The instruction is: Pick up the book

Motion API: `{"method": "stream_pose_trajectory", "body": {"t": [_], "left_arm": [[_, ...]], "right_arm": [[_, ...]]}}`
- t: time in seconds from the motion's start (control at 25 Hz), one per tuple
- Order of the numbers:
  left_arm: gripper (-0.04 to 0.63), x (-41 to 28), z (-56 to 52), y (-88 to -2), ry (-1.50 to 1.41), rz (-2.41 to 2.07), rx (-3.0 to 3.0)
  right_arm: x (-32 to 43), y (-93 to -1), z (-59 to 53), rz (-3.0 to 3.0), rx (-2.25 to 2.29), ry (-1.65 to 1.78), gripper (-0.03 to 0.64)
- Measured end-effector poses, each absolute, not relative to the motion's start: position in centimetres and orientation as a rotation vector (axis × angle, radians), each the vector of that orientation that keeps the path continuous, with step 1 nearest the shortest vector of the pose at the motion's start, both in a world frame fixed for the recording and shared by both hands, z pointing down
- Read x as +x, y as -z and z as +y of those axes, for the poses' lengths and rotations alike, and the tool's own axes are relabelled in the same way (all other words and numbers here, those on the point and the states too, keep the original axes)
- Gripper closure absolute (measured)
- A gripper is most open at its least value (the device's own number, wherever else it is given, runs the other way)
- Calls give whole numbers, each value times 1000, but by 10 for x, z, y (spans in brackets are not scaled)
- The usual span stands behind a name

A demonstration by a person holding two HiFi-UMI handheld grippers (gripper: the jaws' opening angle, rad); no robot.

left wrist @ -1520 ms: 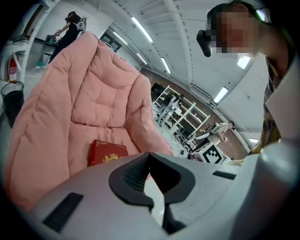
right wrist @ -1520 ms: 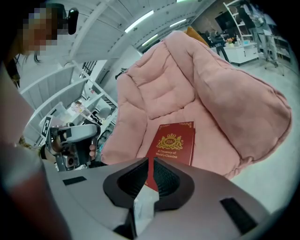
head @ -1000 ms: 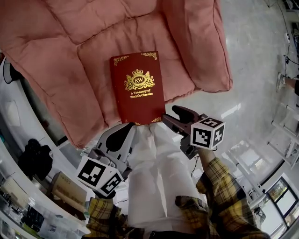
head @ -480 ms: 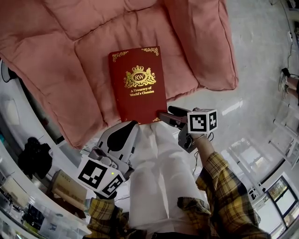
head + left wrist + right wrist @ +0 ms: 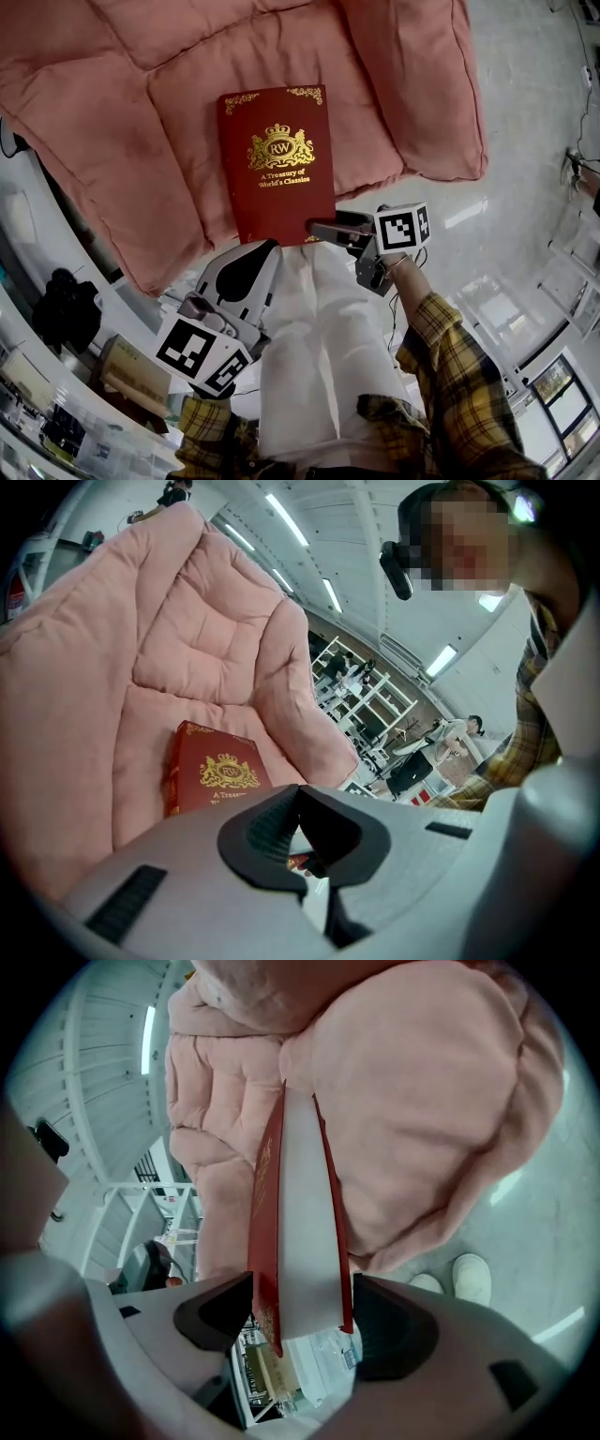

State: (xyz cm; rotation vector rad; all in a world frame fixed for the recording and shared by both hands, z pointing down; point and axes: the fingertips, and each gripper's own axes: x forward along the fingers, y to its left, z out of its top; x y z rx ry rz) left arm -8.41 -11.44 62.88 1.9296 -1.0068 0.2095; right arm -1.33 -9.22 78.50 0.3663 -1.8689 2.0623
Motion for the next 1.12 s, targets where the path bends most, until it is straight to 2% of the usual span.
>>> {"method": "stream_pose_trajectory", "body": {"t": [0.32,0.6,0.92,1.12], "left_arm": [[591,-79,-108,-628,-201,-1010,1926],[591,-76,-103,-633,-201,-1027,1923],[591,-81,-101,-631,-190,-1074,1909],[591,-88,-102,-618,-171,-1093,1911]], "right_arm": [[-11,-756,-105,-2013,316,-2063,298],[-22,-745,-126,-2095,319,-2265,299],[-47,-741,-135,-2079,289,-2186,301],[-52,-734,-133,-2039,304,-2153,335]]}}
